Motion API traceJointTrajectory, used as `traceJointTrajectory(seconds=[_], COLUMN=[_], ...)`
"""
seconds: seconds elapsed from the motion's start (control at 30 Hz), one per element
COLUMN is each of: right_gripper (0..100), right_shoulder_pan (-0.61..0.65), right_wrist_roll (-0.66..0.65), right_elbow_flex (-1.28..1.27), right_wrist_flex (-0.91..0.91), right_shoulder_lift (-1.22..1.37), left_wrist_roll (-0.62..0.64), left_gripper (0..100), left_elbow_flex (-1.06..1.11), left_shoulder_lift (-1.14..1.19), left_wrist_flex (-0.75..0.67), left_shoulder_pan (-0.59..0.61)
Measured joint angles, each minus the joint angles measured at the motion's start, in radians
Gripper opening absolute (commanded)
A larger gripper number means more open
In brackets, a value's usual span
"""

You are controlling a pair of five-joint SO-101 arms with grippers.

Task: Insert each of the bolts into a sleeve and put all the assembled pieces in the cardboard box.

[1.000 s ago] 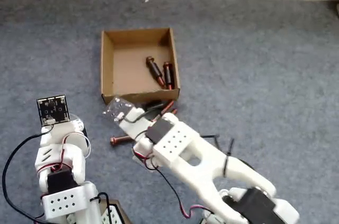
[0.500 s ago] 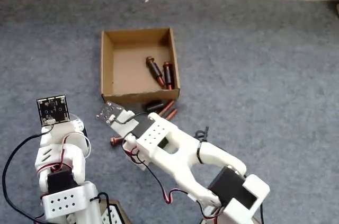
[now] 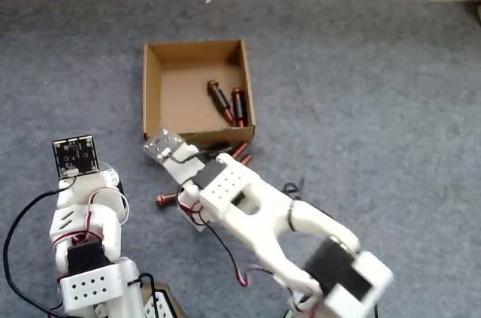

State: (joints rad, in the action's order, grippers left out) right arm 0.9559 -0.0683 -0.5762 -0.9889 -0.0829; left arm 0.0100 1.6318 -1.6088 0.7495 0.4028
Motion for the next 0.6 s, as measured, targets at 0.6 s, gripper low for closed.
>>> traceJointTrajectory(seconds=[0.6], right_gripper=[0.5], right_shoulder_pan=[-0.493], right_wrist_roll=[0.281], right_elbow_flex=[-0.453], right_wrist_flex=[0.009], right_shoulder_lift=[-0.766], left_wrist_roll=[0.0], left_gripper=[4], left_elbow_flex=[-0.173], left_shoulder_lift=[0.0], left_wrist_flex=[0.155], left_shoulder_pan=[-0.133])
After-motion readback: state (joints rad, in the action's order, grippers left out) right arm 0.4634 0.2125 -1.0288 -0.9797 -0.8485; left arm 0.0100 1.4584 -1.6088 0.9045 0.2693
